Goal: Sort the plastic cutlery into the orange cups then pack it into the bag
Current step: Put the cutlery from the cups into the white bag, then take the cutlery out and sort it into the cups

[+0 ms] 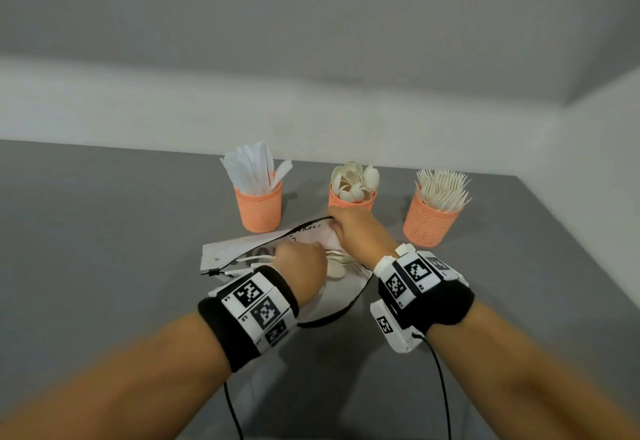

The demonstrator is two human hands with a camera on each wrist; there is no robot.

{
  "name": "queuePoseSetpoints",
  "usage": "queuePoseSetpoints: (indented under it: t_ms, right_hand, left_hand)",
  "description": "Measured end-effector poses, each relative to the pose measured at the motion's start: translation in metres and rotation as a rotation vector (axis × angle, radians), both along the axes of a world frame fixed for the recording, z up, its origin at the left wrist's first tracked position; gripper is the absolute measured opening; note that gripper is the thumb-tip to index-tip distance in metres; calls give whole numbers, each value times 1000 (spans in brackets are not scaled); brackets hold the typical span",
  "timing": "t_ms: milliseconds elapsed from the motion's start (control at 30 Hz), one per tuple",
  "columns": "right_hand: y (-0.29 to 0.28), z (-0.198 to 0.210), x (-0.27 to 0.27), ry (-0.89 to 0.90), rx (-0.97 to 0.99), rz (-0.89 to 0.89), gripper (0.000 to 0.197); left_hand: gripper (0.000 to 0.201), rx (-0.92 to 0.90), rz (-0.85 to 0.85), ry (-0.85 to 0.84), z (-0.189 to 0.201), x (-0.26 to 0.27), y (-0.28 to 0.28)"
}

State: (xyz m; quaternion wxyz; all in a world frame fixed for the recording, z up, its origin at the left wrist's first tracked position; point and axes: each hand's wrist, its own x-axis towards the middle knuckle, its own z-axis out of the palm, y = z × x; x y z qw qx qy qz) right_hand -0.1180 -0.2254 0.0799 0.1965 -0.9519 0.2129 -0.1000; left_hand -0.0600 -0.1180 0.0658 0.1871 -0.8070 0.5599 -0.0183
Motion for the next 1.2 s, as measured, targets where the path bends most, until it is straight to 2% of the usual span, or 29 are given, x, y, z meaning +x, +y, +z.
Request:
queuePoseSetpoints:
  t_ms: [67,167,233,300,333,367,433,500,567,633,733,867,967,1033,1133,1167,1200]
  right_hand:
    - [-7,2,1,39,2,3,25]
    - [-17,4,-4,40,19,-15,33]
    - [-22,3,-8,34,-1,-13,33]
    - [-24,1,-12,19,-9,-24,29]
    - [-23,0,-12,2,3,-28,25]
    - [-23,-1,-13,-9,30,-27,21]
    - [-21,-1,-12,-8,88,14,20]
    - [-17,-4,-10,66,116,90,16]
    - [-9,-12,-13,179,146,196,13]
    - [1,-26,-18,329,199,300,21]
    - [14,-51,-26,503,224,323,42]
    - [23,-75,-27,498,195,251,55]
    - [21,-76,-24,492,197,245,53]
    - [19,-66,-21,308,240,195,38]
    - [24,-39,-15,-297,236,16,10]
    - [29,-28,-13,-432,234,-1,8]
    - [34,-19,-10,-491,243,15,8]
  left_hand:
    - [26,-39,-28,30,6,-4,10]
    - [26,0,-186,172,5,-5,37]
    - [25,-2,-288,261,6,0,59]
    - [34,-106,-293,411,5,12,75]
    - [41,-191,-258,554,6,18,79]
    - [38,-286,-199,744,9,23,82]
    - [15,-519,12,1202,13,32,80]
    - [16,-735,237,1667,23,40,76]
    - [20,-873,353,1926,29,48,75]
    - [20,-928,403,1984,28,54,71]
    - [20,-952,454,2029,18,55,63]
    - [19,-968,515,2120,4,50,51]
    - [23,-953,482,2121,1,45,42]
    - [25,-961,466,2087,1,42,35]
    - [27,-1024,527,1998,0,40,25]
    - [27,-1044,555,1984,0,40,21]
    - [29,-1056,572,1985,0,40,18]
